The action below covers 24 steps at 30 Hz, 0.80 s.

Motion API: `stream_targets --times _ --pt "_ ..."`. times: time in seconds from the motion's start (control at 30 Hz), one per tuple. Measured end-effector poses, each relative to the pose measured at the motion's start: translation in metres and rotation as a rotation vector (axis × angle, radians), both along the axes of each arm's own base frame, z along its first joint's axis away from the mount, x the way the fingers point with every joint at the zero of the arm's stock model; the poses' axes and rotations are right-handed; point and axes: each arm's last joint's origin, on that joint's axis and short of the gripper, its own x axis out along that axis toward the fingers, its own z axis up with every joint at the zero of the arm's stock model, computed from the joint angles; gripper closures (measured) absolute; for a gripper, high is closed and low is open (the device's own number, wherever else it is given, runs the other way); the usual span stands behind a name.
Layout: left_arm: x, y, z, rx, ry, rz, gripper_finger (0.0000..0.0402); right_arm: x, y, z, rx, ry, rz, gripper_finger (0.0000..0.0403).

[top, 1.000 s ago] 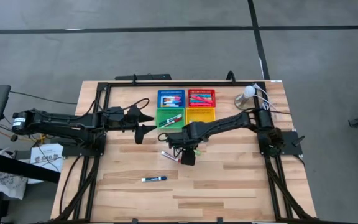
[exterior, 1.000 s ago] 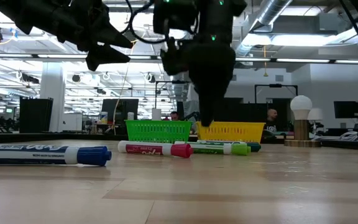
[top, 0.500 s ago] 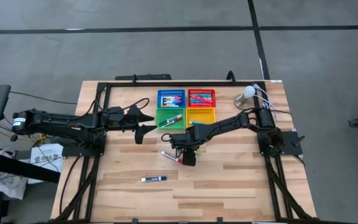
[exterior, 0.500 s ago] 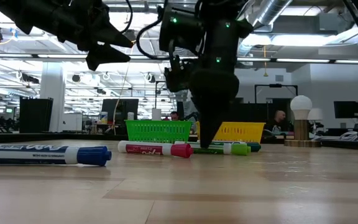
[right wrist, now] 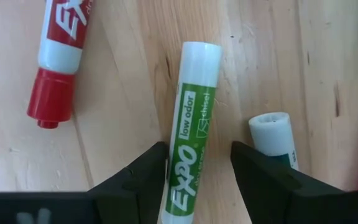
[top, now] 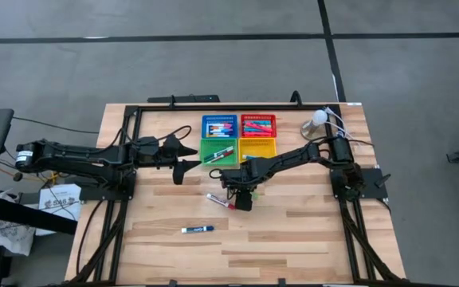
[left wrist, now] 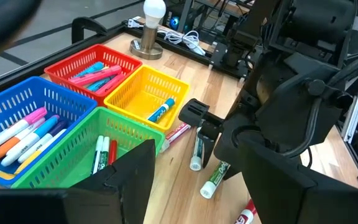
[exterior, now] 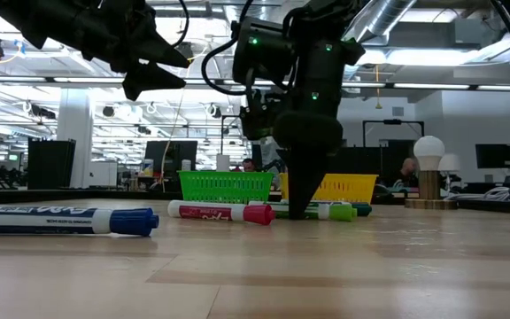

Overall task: Pick & Place Markers
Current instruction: Put the large light green marker into the yellow bin

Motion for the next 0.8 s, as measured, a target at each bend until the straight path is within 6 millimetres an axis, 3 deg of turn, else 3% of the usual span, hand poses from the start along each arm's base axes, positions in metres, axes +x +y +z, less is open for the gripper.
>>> stream_targets --times 0.5,0.8 --pt "0.0002 0.0000 0.0007 -0.001 -0.007 0.001 0.0174 0.0003 -0.0003 -0.0008 -0.005 0.000 -0.002 0.0328" --pt "0.0002 0.0000 0.0008 -0.002 -0.008 0.001 0.0174 0.0003 0.0001 0.0081 0.023 0.046 -0.004 0.0333"
